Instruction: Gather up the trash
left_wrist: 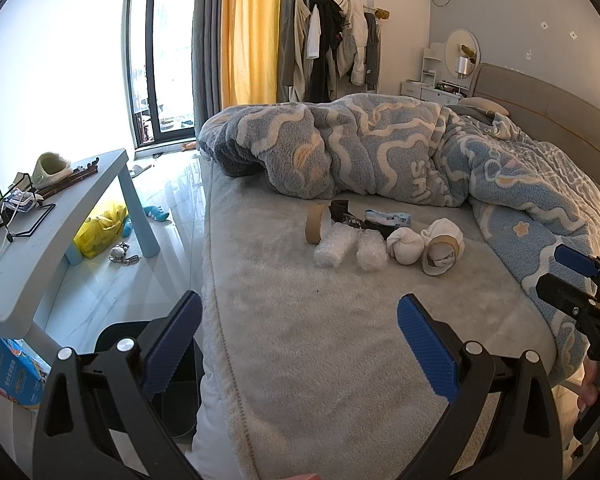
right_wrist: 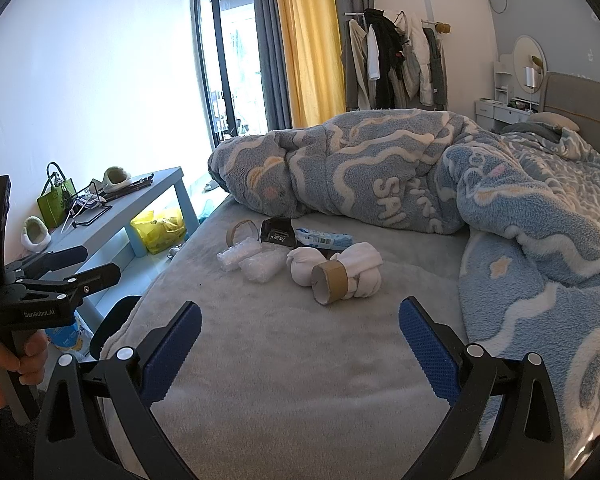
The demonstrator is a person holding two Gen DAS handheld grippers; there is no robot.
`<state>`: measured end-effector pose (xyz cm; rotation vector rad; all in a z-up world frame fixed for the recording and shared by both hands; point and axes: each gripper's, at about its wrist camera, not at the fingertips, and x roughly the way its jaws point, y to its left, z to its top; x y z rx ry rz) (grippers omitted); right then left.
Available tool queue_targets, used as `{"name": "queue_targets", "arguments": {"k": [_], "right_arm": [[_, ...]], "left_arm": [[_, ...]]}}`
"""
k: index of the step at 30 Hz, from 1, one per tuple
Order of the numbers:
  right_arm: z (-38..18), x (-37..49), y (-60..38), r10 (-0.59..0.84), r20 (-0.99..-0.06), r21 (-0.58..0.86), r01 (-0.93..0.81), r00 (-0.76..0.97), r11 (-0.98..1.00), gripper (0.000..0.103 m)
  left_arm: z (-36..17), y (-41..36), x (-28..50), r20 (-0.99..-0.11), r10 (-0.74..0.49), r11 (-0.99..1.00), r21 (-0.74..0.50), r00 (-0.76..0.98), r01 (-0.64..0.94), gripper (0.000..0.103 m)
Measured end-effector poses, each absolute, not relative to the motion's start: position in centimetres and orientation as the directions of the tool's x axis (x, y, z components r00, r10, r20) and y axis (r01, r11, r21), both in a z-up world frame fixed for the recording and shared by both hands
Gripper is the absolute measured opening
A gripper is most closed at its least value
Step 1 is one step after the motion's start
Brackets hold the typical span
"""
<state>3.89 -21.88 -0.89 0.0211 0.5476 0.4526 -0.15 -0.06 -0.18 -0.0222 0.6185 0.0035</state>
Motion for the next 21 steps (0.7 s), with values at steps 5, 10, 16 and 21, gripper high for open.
{"name": "queue_targets", "arguments": {"k": [5,10,16,21], "right_arm": [[-0.87,3.92,-21.91,0.421,-0.498,0.139,-0.410,0.758,0.901,0.100],[-0.87,3.95,-21.94,0.421,-0.498,0.137,-0.410,0.758,0.902,0.100],[-1.58,4.30,-21.92,0.416,-0.502,0.137,-0.405,0.758,0.904,0.100],[-0.85,4.37,-21.76,0.418,-0.511,0.140,-0.408,0.751,0.902,0.096]], "left_arm": [[-0.17,-0.06,-0.12,-0.581,-0.004,1.000,-0.021,0.814,-0.010,0.100],[-0.21,-0.05,-0.12,-0.582,-0.003,1.000,-0.021,0.813,-0.011,0.100],[-0.21,-0.04,-0.10,-0.583,-0.007,1.000,-0.022,0.812,-0.007,0.100],[-0.37,-0.49,-0.06,-0.586,-0.026,0.999,-0.036,0.810,0.006,0.099]]}}
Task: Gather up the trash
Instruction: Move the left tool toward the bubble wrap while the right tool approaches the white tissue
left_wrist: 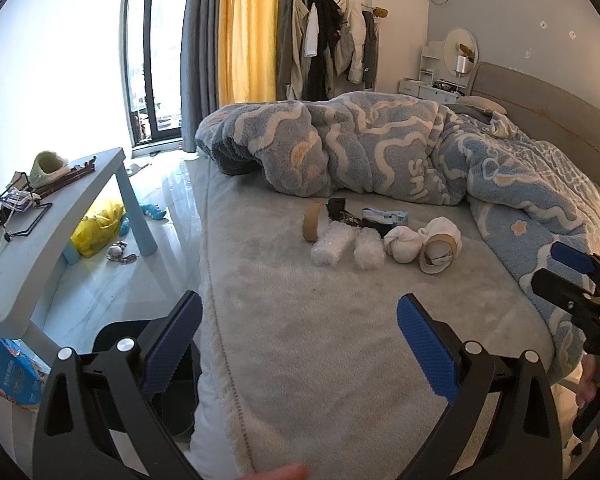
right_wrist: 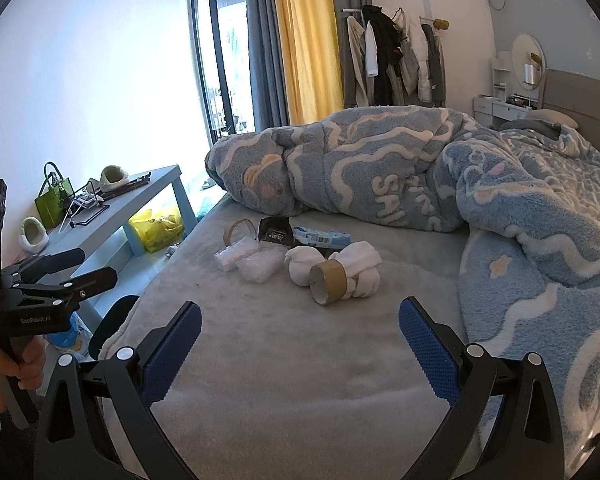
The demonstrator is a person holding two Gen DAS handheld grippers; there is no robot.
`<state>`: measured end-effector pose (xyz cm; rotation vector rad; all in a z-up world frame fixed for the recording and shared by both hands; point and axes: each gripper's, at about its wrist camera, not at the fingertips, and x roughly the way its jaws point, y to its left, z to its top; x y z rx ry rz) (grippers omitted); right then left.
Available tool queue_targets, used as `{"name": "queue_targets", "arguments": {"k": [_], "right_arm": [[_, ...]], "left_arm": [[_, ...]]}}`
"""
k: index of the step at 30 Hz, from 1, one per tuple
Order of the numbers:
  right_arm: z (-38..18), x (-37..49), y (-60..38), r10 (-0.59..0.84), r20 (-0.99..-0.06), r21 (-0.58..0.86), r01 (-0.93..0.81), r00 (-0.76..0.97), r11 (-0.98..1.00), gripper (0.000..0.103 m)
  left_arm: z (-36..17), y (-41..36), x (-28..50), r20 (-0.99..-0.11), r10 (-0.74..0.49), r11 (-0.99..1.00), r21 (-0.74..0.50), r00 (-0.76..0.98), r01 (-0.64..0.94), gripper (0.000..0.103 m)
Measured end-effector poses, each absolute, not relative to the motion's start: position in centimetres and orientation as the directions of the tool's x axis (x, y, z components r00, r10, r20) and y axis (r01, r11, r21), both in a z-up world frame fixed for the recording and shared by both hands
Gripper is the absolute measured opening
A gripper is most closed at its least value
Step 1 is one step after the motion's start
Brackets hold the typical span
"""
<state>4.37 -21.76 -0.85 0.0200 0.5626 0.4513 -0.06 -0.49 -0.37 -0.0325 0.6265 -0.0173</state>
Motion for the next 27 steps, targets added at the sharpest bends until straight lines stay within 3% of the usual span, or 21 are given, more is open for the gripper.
{"name": "queue_targets", "arguments": {"k": [3,12,15,27], "right_arm": [[-1.1,5.0,-21.5,0.416,-0.523,0.128,-0.414,0.744,0.901,0.081],[-2.0,7.2,-21.5,0.430,-0.558,0.148,-0.425,0.710,0.893,0.066],[-1.9,7.9,-21.5,0.438,-0.561,0.147,-0.436,0.703,0.888,0.065],[-1.5,11.6,-22.3,0.468,-0.563,0.181,-0.451,0.681,0.874,0.065]], "left_arm": [[-1.0,-0.9,0.3,-0.591,-0.039,0.999,-0.037,0.805,0.021,0.099],[-1.0,-1.0,1.8,-0.591,-0.099,0.995,-0.060,0.800,0.079,0.096],[-1.3,-1.5,2.7,-0.605,-0.120,0.992,-0.053,0.787,0.111,0.085],[-2.5,-2.8,6.1,-0.639,-0.229,0.972,-0.105,0.735,0.212,0.068]]}}
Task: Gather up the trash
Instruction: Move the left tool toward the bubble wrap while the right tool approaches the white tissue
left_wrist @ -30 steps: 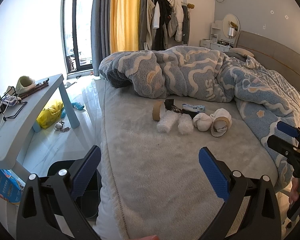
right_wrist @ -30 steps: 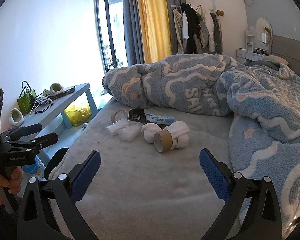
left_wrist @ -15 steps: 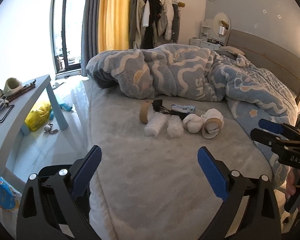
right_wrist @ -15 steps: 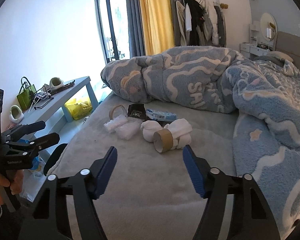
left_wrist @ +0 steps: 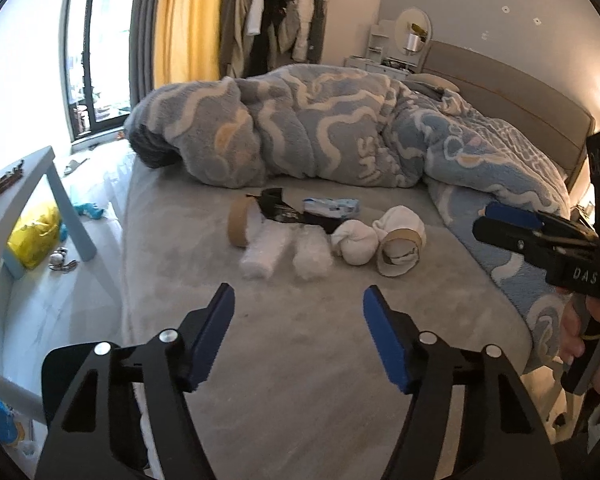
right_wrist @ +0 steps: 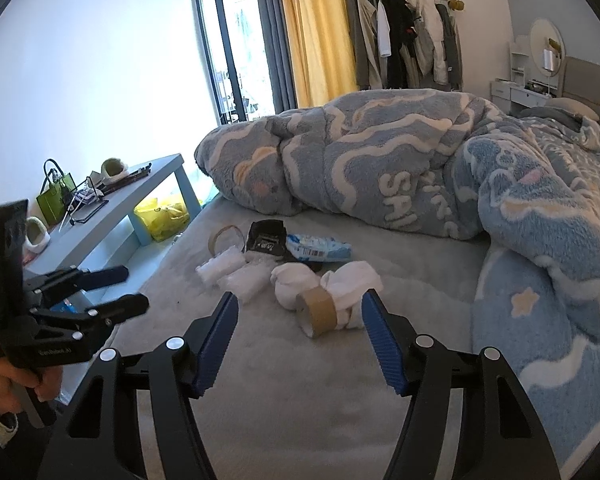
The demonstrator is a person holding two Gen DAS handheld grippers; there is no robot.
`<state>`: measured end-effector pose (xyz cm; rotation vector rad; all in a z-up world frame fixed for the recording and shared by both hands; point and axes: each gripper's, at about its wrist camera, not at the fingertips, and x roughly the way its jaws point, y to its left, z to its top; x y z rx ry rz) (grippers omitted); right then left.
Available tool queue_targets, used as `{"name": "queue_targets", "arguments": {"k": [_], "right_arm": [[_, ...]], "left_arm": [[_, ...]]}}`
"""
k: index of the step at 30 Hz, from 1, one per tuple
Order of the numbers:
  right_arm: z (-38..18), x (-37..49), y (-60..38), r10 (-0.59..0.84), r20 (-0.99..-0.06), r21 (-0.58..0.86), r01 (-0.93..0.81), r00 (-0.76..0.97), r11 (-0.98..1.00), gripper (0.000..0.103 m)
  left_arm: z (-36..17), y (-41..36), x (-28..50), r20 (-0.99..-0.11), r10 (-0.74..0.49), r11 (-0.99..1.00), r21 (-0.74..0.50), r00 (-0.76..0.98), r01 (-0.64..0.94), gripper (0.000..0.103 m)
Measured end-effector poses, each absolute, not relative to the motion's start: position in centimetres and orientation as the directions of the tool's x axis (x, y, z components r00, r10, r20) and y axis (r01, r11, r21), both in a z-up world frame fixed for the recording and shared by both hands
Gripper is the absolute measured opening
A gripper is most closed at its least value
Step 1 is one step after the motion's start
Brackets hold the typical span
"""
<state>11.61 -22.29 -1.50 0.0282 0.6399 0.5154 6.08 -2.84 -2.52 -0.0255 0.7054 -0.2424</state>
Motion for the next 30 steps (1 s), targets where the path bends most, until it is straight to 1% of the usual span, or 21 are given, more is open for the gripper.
{"name": "queue_targets", "arguments": {"k": [7,9,12,18,30], "right_arm": [[-1.8,14.0,-23.5,0.448,-0.584,0.207,-0.409,0.677,0.889,0.065],[-2.1,14.7,-23.8,0.439,-0.597,0.211,-0.397,0.671,0.893,0.065],[-2.6,15.6,-24.1,0.435,-0.611,0.213,-0.392,0.662,0.895,0.062],[-3.3,17.3,-24.3,0.450,-0.622,0.244,-0.388,0.641,0.889,0.062],[-4.9,19.9,-24.9,0.474,-0.652,0.294,-0.379,0.592,0.878,0.062]], "left_arm": [[-3.3,-3.9,7.7,-0.650,-0.257,0.963,-0.108,0.715,0.247,0.063],[-3.5,-4.1,8.3,-0.655,-0.267,0.960,-0.119,0.707,0.252,0.059],[-3.8,-4.1,9.0,-0.658,-0.277,0.958,-0.133,0.700,0.254,0.057],[-4.5,-4.2,10.4,-0.671,-0.306,0.951,-0.174,0.676,0.258,0.053],[-6.2,-4.8,12.9,-0.703,-0.315,0.947,-0.190,0.637,0.258,0.052]]}}
